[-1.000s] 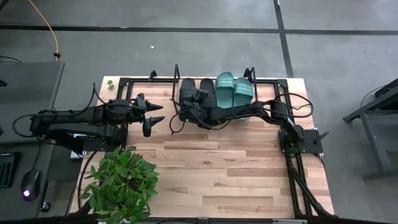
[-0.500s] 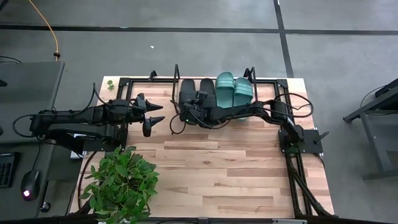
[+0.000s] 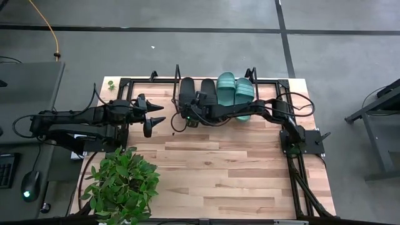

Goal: Pick and place slides into the shelf
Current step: Put the black slides on the shelf, then return to Home Position

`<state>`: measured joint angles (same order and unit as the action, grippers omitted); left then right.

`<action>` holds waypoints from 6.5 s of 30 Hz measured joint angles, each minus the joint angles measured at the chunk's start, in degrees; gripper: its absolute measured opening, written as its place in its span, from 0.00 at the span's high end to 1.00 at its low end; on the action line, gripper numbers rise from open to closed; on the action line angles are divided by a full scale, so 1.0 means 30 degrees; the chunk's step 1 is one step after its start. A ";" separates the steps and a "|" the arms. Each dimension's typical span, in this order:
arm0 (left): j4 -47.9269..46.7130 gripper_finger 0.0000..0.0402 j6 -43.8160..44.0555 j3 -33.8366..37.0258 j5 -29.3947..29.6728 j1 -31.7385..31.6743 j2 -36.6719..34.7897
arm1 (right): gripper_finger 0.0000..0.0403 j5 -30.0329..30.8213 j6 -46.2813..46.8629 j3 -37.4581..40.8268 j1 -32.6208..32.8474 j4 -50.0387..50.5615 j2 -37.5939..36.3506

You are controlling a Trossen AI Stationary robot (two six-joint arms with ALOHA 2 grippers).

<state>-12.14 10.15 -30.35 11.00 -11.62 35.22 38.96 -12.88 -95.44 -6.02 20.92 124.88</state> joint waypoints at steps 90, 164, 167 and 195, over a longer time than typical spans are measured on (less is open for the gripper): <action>-0.1178 0.41 0.0846 0.0015 -0.6584 0.3358 -0.2552 | 0.59 -0.9412 0.7000 -0.0007 0.4825 0.2223 -0.5413; -0.0423 0.41 -0.1273 0.0000 -0.0787 0.6367 -0.4371 | 0.59 -1.0611 0.6856 1.0450 0.6812 0.0172 -2.0687; -0.0423 0.41 -0.1275 0.0000 -0.0787 0.6367 -0.4382 | 0.59 -1.0676 0.6780 1.1572 0.7194 -0.0523 -2.2196; -0.4392 0.41 -0.2264 0.1322 0.0267 0.6375 -0.8750 | 0.59 -0.9148 0.3777 2.0335 0.7759 -0.5698 -3.1975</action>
<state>-25.32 3.36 -26.38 11.81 7.51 8.97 11.52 -1.55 -34.43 17.26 3.83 28.95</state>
